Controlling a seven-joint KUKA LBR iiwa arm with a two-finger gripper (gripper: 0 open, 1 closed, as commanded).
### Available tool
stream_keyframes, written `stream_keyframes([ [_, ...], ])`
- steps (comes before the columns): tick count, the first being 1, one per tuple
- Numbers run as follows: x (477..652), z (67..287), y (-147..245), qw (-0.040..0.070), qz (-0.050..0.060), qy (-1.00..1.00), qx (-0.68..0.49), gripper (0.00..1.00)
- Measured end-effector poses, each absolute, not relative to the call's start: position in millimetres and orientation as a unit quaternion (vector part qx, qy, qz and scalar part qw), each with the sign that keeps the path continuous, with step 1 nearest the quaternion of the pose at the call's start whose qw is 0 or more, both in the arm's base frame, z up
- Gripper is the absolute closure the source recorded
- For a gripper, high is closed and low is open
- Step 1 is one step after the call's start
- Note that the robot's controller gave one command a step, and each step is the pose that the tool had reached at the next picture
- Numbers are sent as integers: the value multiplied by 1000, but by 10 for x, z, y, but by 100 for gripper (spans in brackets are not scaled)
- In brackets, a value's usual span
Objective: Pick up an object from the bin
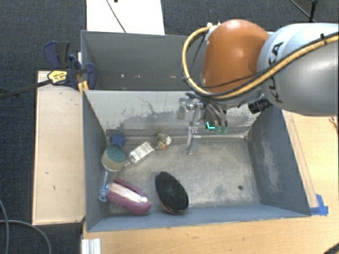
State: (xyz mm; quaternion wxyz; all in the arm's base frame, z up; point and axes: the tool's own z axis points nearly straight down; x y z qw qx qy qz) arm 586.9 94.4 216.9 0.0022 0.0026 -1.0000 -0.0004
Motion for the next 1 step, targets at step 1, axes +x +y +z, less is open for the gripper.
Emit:
stream_keyframes([
  [1, 5442, 793, 1186, -6, 0, -987, 159, 0],
])
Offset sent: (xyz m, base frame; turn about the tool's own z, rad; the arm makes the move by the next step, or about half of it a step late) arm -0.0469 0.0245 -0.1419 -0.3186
